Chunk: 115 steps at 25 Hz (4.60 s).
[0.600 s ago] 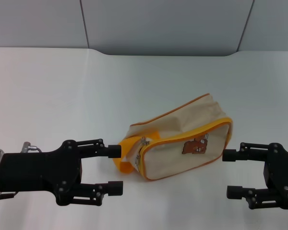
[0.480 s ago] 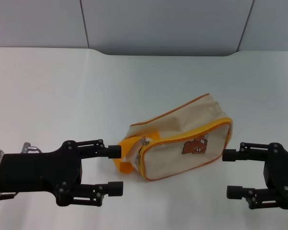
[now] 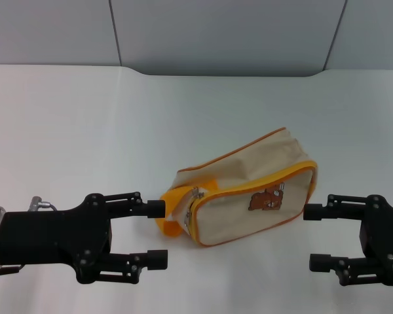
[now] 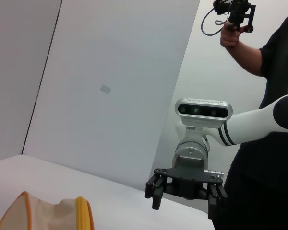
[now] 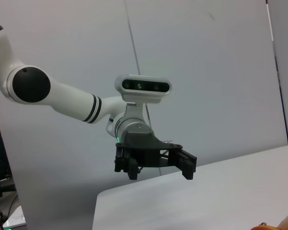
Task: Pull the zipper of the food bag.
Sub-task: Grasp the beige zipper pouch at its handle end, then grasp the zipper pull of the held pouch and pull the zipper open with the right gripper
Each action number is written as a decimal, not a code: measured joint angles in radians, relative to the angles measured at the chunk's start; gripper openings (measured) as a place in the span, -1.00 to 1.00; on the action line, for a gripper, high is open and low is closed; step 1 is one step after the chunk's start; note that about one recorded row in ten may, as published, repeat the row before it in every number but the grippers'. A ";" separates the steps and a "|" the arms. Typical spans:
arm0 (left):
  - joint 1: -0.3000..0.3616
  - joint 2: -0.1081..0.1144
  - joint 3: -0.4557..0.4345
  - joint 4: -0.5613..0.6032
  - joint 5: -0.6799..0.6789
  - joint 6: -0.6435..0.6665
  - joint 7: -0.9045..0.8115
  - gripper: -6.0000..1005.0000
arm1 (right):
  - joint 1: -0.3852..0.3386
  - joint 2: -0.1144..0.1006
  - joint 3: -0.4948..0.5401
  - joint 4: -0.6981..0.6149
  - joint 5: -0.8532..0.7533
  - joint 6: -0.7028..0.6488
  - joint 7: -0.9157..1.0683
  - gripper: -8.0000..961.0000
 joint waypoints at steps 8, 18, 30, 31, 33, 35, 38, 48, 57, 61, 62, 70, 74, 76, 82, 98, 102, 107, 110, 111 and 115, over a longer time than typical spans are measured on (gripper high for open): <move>0.012 -0.008 0.000 0.001 0.000 -0.032 0.001 0.55 | 0.000 0.000 0.005 -0.001 0.000 -0.003 -0.001 0.56; 0.086 -0.083 0.001 -0.031 0.000 -0.303 0.127 0.52 | -0.001 -0.004 0.012 -0.003 0.004 0.000 -0.002 0.56; 0.009 -0.091 0.001 -0.179 -0.005 -0.456 0.186 0.49 | -0.004 -0.005 0.021 -0.003 0.008 0.000 -0.002 0.56; -0.003 -0.094 -0.002 -0.180 -0.008 -0.485 0.187 0.48 | -0.005 -0.005 0.021 -0.003 0.008 0.000 -0.002 0.56; -0.025 -0.096 -0.005 -0.186 -0.011 -0.519 0.188 0.48 | -0.006 -0.005 0.024 -0.003 0.008 0.000 -0.002 0.56; -0.046 -0.097 -0.007 -0.192 -0.029 -0.551 0.192 0.47 | -0.008 -0.005 0.031 -0.003 0.007 0.000 -0.004 0.56; -0.061 -0.096 -0.008 -0.194 -0.060 -0.580 0.197 0.46 | -0.010 -0.004 0.032 -0.003 0.006 0.000 -0.010 0.56; -0.102 -0.094 0.011 -0.196 -0.110 -0.629 0.246 0.43 | -0.014 -0.002 0.046 -0.003 0.008 0.000 -0.014 0.56; -0.102 -0.095 0.018 -0.242 -0.122 -0.637 0.271 0.40 | -0.013 0.014 0.092 0.005 0.012 -0.001 -0.050 0.56; -0.116 -0.098 0.021 -0.257 -0.125 -0.656 0.285 0.23 | -0.005 0.026 0.130 0.005 0.013 -0.001 -0.056 0.56; -0.123 -0.098 0.020 -0.263 -0.126 -0.658 0.287 0.14 | -0.003 0.029 0.142 0.005 0.013 -0.001 -0.061 0.56; -0.159 -0.097 0.023 -0.267 -0.129 -0.631 0.301 -0.29 | 0.048 0.078 0.309 0.015 0.017 0.030 -0.163 0.56; -0.165 -0.095 0.021 -0.261 -0.128 -0.592 0.317 -0.42 | 0.067 0.094 0.323 0.024 0.074 0.102 -0.232 0.55; -0.165 -0.090 0.019 -0.240 -0.129 -0.548 0.325 -0.47 | 0.084 0.096 0.316 0.050 0.116 0.153 -0.298 0.55; -0.161 -0.086 0.025 -0.172 -0.119 -0.502 0.314 -0.57 | 0.149 0.098 0.246 0.106 0.122 0.321 -0.483 0.55; -0.166 -0.075 0.028 -0.114 -0.093 -0.478 0.283 -0.71 | 0.183 0.104 0.055 0.110 0.130 0.401 -0.635 -0.10; -0.162 -0.075 0.028 -0.098 -0.087 -0.475 0.274 -0.71 | 0.196 0.106 0.006 0.112 0.131 0.417 -0.650 -0.22; -0.161 -0.074 0.028 -0.080 -0.087 -0.472 0.263 -0.72 | 0.212 0.106 -0.045 0.115 0.131 0.448 -0.650 -0.30; -0.161 -0.073 0.026 -0.074 -0.087 -0.472 0.262 -0.73 | 0.224 0.106 -0.059 0.124 0.131 0.473 -0.650 -0.29; -0.161 -0.073 0.025 -0.074 -0.087 -0.472 0.262 -0.73 | 0.227 0.106 -0.060 0.127 0.131 0.480 -0.651 -0.29; -0.162 -0.074 0.019 -0.070 -0.087 -0.471 0.262 -0.74 | 0.237 0.106 -0.062 0.136 0.131 0.488 -0.651 -0.37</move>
